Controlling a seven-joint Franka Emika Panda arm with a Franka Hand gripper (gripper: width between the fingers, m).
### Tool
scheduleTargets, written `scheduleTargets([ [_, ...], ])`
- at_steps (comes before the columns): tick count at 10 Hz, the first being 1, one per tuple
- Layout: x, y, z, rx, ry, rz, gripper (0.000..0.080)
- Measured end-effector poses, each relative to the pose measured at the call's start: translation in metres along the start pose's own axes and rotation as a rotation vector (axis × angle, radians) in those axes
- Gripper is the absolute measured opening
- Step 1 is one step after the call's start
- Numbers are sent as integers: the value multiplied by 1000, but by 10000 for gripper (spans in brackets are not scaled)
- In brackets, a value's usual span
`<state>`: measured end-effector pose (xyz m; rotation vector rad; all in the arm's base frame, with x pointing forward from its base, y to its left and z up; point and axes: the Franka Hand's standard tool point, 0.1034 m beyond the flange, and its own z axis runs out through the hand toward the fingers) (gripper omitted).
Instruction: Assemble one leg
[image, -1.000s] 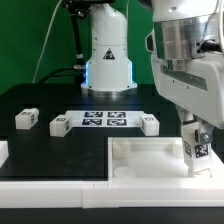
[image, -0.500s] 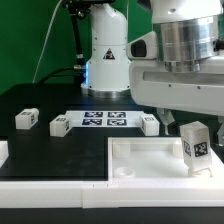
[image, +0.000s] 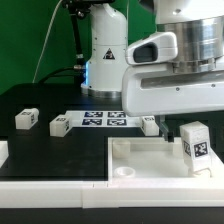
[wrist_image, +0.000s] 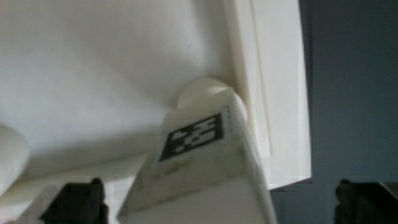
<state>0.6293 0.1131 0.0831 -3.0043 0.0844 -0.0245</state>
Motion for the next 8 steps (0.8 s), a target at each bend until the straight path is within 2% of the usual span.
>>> scheduleTargets([
  [1,0,0,0,-5,1,-102,649],
  [2,0,1,0,-5,1,-138,522],
  [3,0,1,0,-5,0,-133,522],
  [4,0,1,0,-5,0,-133,382],
  [5,0,1,0,-5,0,-133,289],
  [8,0,1,0,-3,2,-93,290],
])
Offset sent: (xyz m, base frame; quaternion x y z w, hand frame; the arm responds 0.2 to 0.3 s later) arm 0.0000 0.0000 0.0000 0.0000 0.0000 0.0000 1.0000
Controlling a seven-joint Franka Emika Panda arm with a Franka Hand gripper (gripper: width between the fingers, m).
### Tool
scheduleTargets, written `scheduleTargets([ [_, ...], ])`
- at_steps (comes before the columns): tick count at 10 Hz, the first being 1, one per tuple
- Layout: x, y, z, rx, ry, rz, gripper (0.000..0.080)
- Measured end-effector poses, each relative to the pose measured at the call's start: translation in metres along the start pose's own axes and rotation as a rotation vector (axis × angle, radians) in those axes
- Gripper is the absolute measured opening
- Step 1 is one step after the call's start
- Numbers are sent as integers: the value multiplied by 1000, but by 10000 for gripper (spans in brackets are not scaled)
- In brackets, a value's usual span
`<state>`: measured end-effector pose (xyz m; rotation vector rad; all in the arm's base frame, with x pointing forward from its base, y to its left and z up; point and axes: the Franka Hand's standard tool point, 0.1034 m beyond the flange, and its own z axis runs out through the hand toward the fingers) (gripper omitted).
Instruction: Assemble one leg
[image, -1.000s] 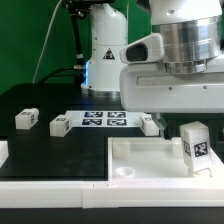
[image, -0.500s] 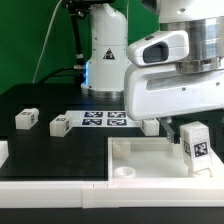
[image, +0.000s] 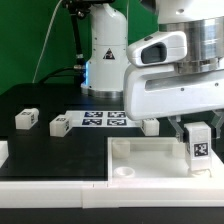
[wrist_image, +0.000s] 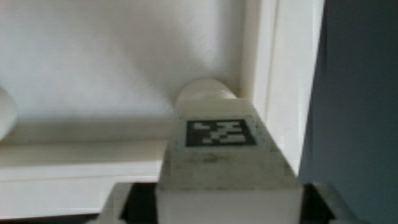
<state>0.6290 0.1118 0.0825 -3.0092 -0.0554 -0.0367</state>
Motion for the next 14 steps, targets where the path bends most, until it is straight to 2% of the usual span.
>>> scheduleTargets([
  [4,-2,-1,1,3,12,797,290],
  [7,-1,1,1,8,10,1209,291],
  [9,-2,1,1,9,7,1349,291],
  [10,-2,-1,2,17,1,1446,390],
  [11,-2,-3,2,21,-2,1462,390],
  [12,-2,-3,2,20,-1,1390,529],
  [13,-2,-5,2,20,-2,1381,612],
  [14,-2,-5,2,20,-1,1318,612],
])
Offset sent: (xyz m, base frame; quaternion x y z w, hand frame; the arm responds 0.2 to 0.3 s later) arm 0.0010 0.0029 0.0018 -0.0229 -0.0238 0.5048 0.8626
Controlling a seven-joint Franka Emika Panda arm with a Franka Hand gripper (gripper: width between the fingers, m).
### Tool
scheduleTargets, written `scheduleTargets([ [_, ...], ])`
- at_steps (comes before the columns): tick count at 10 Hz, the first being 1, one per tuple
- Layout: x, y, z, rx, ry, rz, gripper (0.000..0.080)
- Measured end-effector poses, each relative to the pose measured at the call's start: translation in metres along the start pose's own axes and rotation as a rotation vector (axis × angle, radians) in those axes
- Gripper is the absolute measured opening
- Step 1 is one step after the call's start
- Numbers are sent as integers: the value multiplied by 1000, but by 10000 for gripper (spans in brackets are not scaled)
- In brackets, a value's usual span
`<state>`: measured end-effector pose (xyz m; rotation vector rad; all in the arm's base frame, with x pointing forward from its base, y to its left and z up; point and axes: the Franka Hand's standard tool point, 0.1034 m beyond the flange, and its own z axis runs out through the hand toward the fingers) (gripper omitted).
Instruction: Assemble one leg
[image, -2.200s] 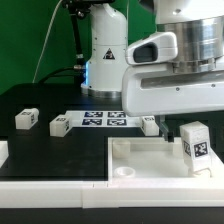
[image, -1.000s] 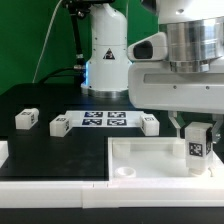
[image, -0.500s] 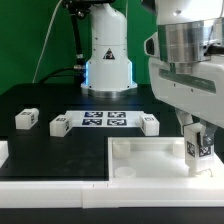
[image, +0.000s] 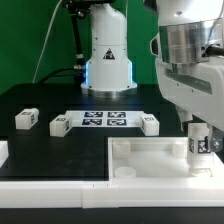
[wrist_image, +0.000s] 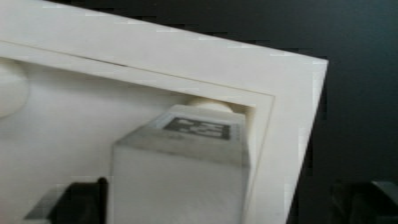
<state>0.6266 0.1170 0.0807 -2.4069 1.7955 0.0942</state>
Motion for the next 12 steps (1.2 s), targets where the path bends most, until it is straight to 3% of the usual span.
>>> scheduleTargets([
  [2,1,-1,0,3,3,-320,647],
  [5,-8,0,2,-12,16,-700,649],
  [9,-7,0,2,-65,55,-1251,649],
  [12,-5,1,2,-69,52,-1334,635],
])
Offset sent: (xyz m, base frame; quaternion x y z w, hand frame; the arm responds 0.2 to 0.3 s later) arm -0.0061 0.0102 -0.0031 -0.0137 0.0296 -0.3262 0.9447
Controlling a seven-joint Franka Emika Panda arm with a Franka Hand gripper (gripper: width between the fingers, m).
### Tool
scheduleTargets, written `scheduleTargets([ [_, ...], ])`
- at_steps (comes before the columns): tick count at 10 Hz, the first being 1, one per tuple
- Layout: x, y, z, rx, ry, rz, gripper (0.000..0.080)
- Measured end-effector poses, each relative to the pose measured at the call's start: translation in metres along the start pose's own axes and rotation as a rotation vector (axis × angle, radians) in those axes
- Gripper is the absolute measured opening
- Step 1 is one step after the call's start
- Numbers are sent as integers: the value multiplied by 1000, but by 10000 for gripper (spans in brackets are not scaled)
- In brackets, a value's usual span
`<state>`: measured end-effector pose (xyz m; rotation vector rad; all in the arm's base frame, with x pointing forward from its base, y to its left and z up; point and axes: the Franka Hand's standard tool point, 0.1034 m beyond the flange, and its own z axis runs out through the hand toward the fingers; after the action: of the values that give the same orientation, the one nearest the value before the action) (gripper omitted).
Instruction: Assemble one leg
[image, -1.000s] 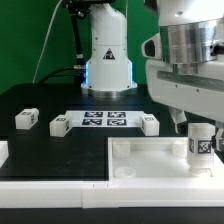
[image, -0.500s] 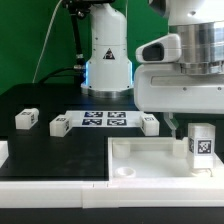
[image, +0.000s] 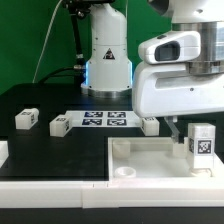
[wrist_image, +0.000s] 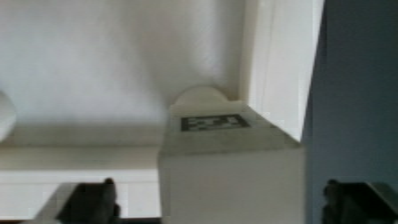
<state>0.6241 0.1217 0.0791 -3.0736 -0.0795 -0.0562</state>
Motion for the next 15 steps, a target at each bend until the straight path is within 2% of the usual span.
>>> scheduleTargets([
  [1,0,0,0,0,0,0,440],
  [2,0,0,0,0,0,0,440],
  [3,0,1,0,0,0,20,290],
  [5,0,1,0,0,0,46,291],
  [6,1,4,0,15,-6,155,291],
  [7,1,7,1,35,-6,406,291],
  [9,2,8,1,36,-7,695,291],
  [10,2,8,1,54,-4,894,292],
  [11,2,7,2,60,0,1056,292],
  [13,2,8,2,66,-8,1243,292],
  [15,2,7,2,67,-14,1323,292],
])
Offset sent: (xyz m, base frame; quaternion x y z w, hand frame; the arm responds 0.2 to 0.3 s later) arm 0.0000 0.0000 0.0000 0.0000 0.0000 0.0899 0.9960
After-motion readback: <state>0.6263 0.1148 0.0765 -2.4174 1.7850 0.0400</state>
